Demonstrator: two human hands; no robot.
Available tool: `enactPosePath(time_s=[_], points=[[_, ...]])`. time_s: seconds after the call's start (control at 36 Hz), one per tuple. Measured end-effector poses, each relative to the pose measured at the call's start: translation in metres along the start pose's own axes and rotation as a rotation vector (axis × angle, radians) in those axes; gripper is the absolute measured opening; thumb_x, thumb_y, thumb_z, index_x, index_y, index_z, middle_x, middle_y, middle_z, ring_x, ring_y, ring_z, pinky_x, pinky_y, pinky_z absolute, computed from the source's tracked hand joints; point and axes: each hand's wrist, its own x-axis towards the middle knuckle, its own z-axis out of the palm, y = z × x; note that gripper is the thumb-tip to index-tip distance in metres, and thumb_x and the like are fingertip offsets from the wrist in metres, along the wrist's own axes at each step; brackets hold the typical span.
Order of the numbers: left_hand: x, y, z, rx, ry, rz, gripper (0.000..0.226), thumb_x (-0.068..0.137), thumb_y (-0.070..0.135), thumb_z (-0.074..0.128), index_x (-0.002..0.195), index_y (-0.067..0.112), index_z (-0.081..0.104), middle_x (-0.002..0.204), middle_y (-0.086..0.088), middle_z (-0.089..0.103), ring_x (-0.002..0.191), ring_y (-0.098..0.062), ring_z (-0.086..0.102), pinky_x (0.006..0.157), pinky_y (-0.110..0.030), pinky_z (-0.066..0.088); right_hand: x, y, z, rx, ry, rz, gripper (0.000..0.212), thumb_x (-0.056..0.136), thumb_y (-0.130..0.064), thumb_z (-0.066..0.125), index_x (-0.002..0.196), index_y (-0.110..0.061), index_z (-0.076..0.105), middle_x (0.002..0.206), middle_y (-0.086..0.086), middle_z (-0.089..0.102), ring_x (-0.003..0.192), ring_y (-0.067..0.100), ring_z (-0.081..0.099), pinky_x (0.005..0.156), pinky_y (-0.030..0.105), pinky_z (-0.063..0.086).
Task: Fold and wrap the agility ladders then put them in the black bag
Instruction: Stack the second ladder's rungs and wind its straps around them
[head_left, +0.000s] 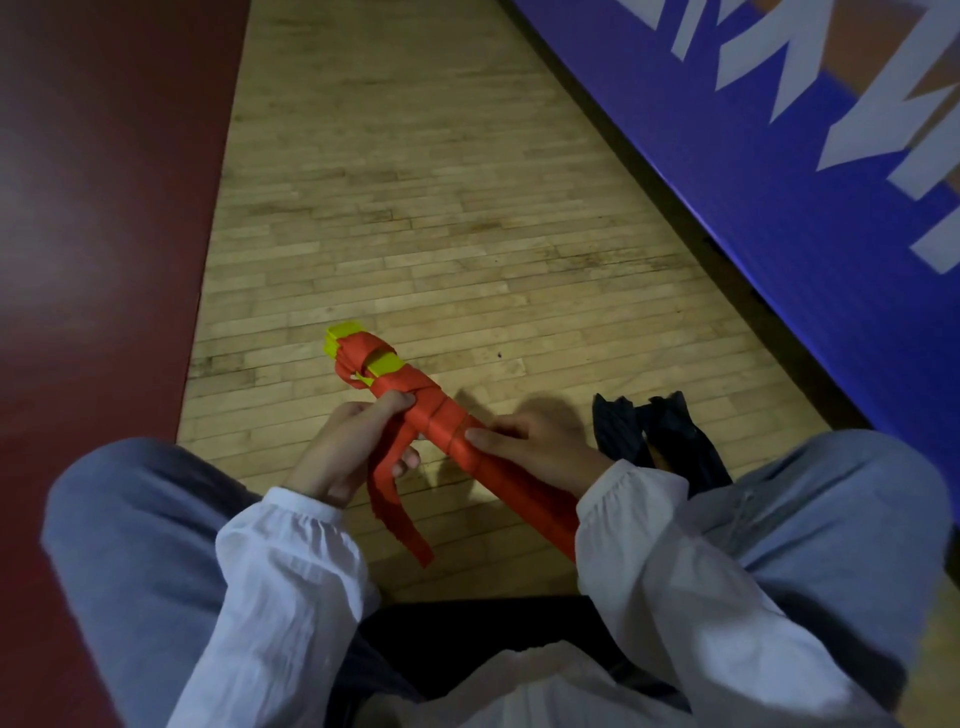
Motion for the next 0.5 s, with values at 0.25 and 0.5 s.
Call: enactPosePath(time_s=[0.25,0.5], points=[[0.004,0.003,-0.006,0.033,-0.099,-0.023,0.039,0.097,0.028,0.046,0.101,-0.008,0.060,0.077,-0.016,0.073,0.039,-0.020,0.057,0.035,-0.019,0.043,0.001,0.001,0.000,-0.097,0.107,-0.124,0.038,0.087,-0.048,0.063,0.108,-0.017,0.062,0.099,0.002,0.066,0.088,0.015,0.065,0.077,0.030,0.052],[0.007,0.005,-0.015,0.074,-0.100,-0.044,0.051,0.096,0.035,0.043,0.109,-0.011,0.061,0.094,-0.019,0.073,0.043,-0.017,0.056,0.038,-0.019,0.042,-0.009,-0.007,-0.002,-0.224,0.161,-0.223,0.025,0.089,-0.042,0.063,0.101,-0.021,0.055,0.093,-0.004,0.061,0.081,0.010,0.058,0.066,0.020,0.042]])
